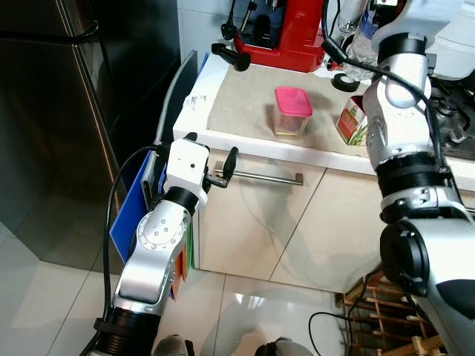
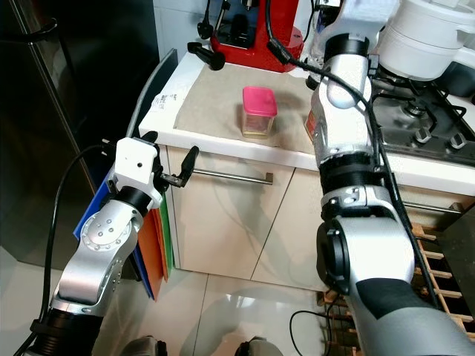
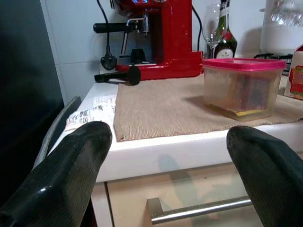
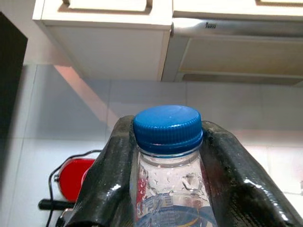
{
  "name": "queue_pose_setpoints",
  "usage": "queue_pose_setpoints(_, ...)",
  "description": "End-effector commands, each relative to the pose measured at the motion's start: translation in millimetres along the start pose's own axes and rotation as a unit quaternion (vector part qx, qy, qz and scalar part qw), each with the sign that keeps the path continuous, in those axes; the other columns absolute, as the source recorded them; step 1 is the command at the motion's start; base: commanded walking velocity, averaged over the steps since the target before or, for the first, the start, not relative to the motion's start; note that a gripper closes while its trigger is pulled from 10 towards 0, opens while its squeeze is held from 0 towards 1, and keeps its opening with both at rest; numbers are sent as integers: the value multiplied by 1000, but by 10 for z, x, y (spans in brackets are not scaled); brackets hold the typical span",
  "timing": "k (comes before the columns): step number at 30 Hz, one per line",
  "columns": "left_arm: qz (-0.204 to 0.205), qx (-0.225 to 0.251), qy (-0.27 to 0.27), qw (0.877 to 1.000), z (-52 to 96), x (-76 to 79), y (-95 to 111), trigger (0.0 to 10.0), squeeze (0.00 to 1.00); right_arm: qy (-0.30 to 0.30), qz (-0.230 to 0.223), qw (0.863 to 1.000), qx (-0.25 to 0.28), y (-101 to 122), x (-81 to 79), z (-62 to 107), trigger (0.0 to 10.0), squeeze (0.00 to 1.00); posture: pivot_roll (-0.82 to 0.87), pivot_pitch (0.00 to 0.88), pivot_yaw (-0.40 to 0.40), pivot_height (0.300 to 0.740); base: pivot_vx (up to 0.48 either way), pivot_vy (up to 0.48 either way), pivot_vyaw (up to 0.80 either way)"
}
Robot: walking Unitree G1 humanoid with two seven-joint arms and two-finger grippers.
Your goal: Restocking fridge
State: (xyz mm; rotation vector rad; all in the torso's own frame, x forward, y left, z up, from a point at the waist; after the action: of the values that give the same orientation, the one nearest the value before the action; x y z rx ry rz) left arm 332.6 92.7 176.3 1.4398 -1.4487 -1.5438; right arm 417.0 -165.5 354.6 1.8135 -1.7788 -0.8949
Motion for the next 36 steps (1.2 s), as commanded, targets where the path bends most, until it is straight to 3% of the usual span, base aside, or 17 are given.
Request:
queue_pose_setpoints(1, -3, 5, -1, 1000, -39, 18, 31, 10000, 0, 1, 0, 1000, 23, 124, -7, -36, 0, 0, 61, 0, -78, 710, -244, 0, 0)
queue_pose_setpoints(36, 11, 12, 0, 1000, -94, 1, 31, 10000, 0, 8, 17, 1000, 7, 95, -28, -22, 0, 0, 53, 0, -81, 710, -303, -14, 0)
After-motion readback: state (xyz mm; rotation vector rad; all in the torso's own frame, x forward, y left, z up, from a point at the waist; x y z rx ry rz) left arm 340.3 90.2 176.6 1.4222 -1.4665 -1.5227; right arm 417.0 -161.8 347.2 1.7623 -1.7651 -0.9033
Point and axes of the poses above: a point about 5 cm out from each wrist's last joint towards the gripper, its own z axis pointing back from the gripper into the wrist, its own y axis along the axis of the wrist's last joint, x = y × z, the point moved 4 cm from there along -z, pointing out of the wrist towards the gripper, and after that the axes turned 9 degrees about -z, right-handed, at the moved point
